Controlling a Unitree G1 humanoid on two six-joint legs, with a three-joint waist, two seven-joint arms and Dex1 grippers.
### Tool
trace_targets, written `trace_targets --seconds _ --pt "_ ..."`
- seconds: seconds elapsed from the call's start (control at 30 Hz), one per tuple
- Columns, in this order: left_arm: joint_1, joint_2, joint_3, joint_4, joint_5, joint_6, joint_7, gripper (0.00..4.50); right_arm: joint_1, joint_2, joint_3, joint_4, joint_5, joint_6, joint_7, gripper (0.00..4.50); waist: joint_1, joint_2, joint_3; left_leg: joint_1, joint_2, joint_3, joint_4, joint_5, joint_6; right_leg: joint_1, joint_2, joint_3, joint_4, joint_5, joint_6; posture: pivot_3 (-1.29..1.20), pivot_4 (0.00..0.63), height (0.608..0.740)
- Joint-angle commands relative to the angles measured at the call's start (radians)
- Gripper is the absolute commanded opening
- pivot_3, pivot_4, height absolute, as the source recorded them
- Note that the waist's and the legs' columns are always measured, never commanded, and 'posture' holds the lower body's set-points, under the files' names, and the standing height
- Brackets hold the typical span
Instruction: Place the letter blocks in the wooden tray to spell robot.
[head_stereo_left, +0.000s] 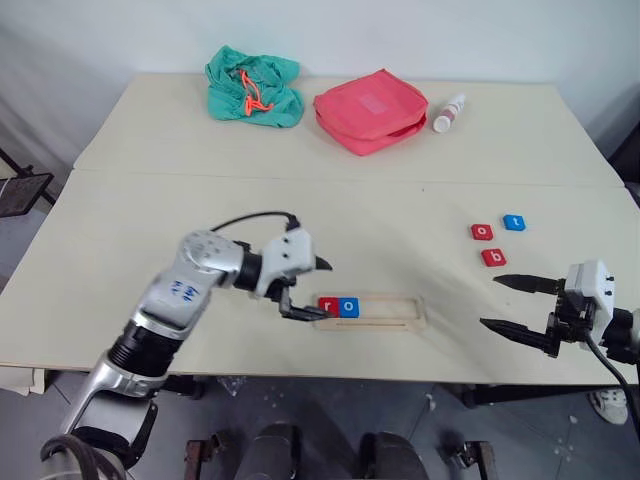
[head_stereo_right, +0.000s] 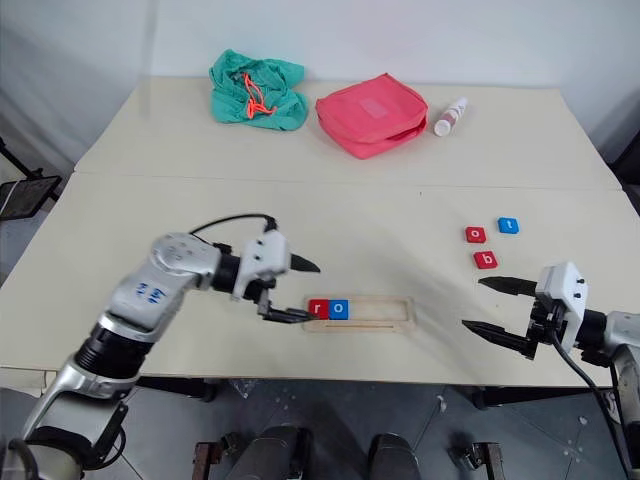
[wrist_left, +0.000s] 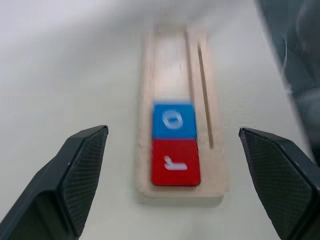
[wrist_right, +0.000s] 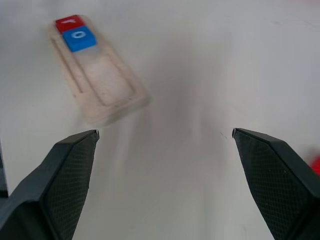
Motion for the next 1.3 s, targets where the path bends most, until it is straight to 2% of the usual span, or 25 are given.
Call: trace_targets --seconds 0.03,0.2,0.33,0.5,0.73,1.3 --pt "0.019 -0.001 0.103 -0.011 -0.096 -0.045 -0.015 4.45 0.035 0.027 -0.062 -0.087 0.02 0.057 -0.125 4.5 0.001 0.0 0.0 0.0 0.0 0.0 0.0 0.0 0.0 0.0 0.0 0.0 0.0 0.0 0.0 0.0 0.15 0.74" --pt "0.081 -0.012 0.221 0.079 -0.153 -0.23 -0.039 4.45 0.063 0.171 -0.127 -0.198 0.03 0.153 -0.43 4.5 -0.001 0.0 0.0 0.001 0.0 0.0 -0.001 0.0 0.0 0.0 0.0 0.0 0.001 0.0 0.0 0.0 0.15 0.74" --pt "0.112 -0.048 0.275 0.125 -0.225 -0.343 -0.092 4.45 0.089 0.227 -0.149 -0.277 0.04 0.186 -0.525 4.5 0.001 0.001 0.0 0.001 0.0 0.0 -0.001 0.0 0.0 -0.001 0.0 0.0 0.002 0.0 0.0 0.0 0.15 0.74" --pt "0.202 -0.047 0.305 0.212 -0.212 -0.502 -0.126 4.45 0.147 0.324 -0.174 -0.378 0.06 0.227 -0.678 4.5 -0.002 0.002 0.0 0.002 -0.001 0.0 -0.001 0.0 0.0 0.0 0.0 0.001 0.003 0.0 0.0 0.0 0.15 0.74" --pt "0.31 -0.049 0.311 0.264 -0.237 -0.605 -0.194 4.45 0.198 0.361 -0.182 -0.389 0.027 0.181 -0.745 4.5 -0.004 0.002 0.0 0.004 -0.001 0.002 -0.002 0.0 0.0 -0.001 0.0 0.003 0.005 0.0 0.0 0.0 0.15 0.74" --pt "0.292 -0.027 0.331 0.346 -0.255 -0.64 -0.243 4.45 0.207 0.331 -0.173 -0.369 0.033 0.193 -0.744 4.5 -0.004 0.003 -0.001 0.004 -0.001 0.002 -0.001 0.0 0.0 -0.001 0.0 0.004 0.006 0.0 0.0 0.0 0.15 0.74"
